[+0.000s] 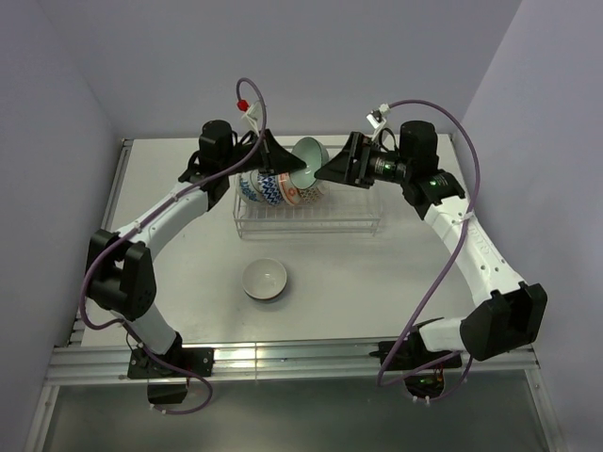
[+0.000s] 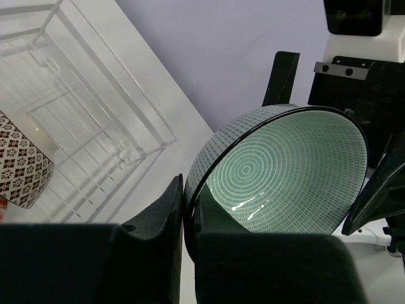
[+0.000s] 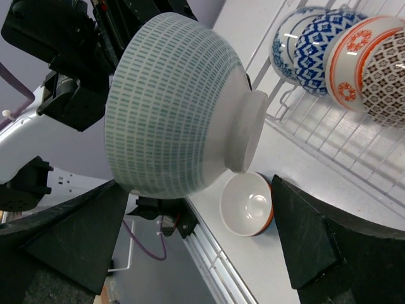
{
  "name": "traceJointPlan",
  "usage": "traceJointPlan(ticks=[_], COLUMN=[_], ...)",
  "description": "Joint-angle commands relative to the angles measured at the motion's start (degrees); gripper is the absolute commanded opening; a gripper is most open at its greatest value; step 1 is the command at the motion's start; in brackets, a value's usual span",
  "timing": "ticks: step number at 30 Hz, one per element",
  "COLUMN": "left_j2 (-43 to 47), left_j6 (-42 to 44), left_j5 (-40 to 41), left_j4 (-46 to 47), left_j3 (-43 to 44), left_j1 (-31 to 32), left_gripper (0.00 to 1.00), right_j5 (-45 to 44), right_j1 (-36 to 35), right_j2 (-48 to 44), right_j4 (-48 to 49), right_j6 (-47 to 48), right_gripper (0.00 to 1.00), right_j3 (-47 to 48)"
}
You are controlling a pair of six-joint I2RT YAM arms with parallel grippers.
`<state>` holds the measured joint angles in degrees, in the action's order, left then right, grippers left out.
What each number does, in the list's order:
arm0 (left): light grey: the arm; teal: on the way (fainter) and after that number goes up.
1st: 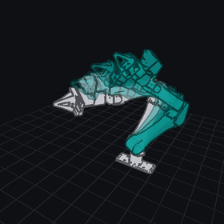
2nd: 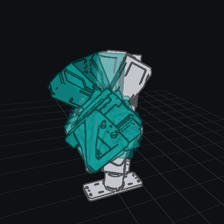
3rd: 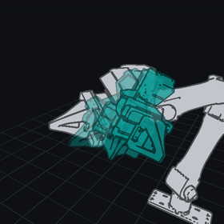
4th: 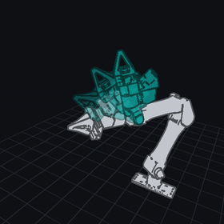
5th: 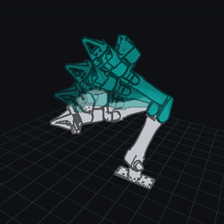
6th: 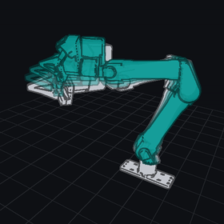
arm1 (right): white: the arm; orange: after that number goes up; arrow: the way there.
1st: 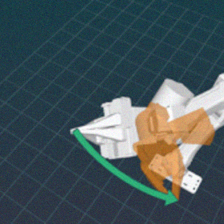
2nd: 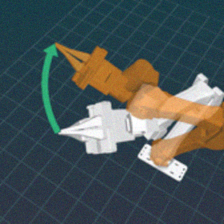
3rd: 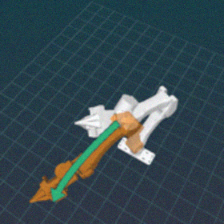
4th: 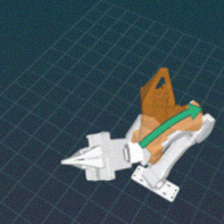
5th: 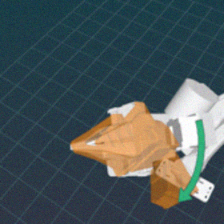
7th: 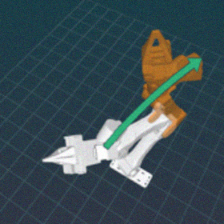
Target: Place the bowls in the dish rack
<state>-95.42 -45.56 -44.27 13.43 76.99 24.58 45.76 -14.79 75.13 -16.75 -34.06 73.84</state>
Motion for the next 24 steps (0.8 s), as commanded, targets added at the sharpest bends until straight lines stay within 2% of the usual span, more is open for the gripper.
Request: traceJointPlan(ticks=[1,4,13,14,16,17,19,20,21,22,23,24], left_j2=[3.39,3.83,4.8,4.8,4.8,4.71,4.45,4.28,4.19,4.1,3.84,3.75], left_j6=[-1.99,-2.78,-5.33,-5.41,-5.68,-5.85,-5.85,-5.68,-5.51,-5.16,-4.89,-4.71], left_j5=[-3.19,-3.8,-5.56,-5.65,-5.91,-5.91,-6.09,-6.0,-6.09,-5.92,-5.91,-5.91], left_j4=[6.61,7.66,11.18,11.09,11.7,11.79,11.7,11.53,11.18,10.31,9.95,9.69], left_j3=[-0.26,-1.4,-4.39,-4.39,-4.57,-4.48,-4.22,-4.04,-3.78,-3.34,-3.16,-2.99], left_j1=[0.47,0.65,0.91,0.91,0.91,0.82,0.82,0.82,0.82,0.82,0.91,0.82], left_gripper=[0.0,0.0,0.0,0.0,0.0,0.0,0.0,0.0,0.01,0.09,0.13,0.18], right_j5=[0.65,0.83,1.0,1.52,2.75,3.28,4.07,4.25,4.43,4.43,4.43,4.17], right_j1=[-1.21,-1.39,-1.39,-1.39,-1.39,-1.39,-1.47,-1.39,-1.39,-1.47,-1.39,-1.39], right_j2=[0.98,1.24,0.72,0.8,0.98,1.15,1.33,1.42,1.59,1.6,1.77,1.95], right_j4=[3.22,3.48,4.36,5.14,5.59,6.29,6.38,6.38,6.21,5.95,5.51,4.81], right_j6=[-0.56,-0.83,-0.83,-1.26,-2.41,-2.76,-3.2,-3.29,-3.12,-2.94,-2.76,-2.15], right_gripper=[1.0,0.97,0.77,0.68,0.61,0.52,0.43,0.32,0.25,0.18,0.0,0.0], right_j3=[2.44,2.88,2.19,2.01,1.39,1.22,1.13,1.13,1.39,1.91,2.18,2.7])
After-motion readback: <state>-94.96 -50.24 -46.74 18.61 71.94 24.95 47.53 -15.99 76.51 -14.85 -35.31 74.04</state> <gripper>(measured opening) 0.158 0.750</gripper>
